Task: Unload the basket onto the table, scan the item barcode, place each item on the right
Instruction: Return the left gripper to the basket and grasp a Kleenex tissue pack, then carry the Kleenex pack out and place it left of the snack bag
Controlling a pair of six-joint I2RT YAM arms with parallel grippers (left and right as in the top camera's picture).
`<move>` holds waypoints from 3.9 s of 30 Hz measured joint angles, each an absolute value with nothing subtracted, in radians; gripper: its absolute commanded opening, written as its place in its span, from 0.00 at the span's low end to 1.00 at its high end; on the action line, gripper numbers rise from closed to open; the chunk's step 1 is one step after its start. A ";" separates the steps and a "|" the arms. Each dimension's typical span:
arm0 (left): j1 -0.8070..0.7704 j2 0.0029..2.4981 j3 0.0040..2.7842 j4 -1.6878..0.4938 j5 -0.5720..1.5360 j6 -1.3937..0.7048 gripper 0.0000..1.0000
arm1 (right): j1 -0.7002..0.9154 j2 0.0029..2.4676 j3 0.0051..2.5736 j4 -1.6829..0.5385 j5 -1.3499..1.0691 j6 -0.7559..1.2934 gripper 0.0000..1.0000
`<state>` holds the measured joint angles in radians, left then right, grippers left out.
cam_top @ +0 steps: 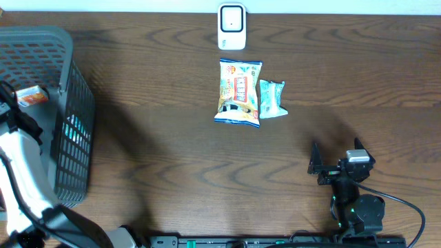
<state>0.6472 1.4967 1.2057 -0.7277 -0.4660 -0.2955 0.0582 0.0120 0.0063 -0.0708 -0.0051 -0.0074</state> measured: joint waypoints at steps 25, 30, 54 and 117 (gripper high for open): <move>0.647 1.771 1.206 -0.633 0.138 -0.209 0.84 | 0.058 0.012 0.006 -0.071 -0.005 -0.007 0.99; 0.647 1.837 1.206 -0.606 0.199 -0.210 0.59 | 0.058 0.012 0.006 -0.071 -0.005 -0.007 0.99; 0.680 1.480 1.226 -0.507 0.228 -0.368 0.07 | 0.058 0.012 0.006 -0.071 -0.005 -0.007 0.99; -0.296 1.937 1.237 0.008 0.139 -0.231 0.85 | 0.058 0.012 0.006 -0.071 -0.005 -0.007 0.99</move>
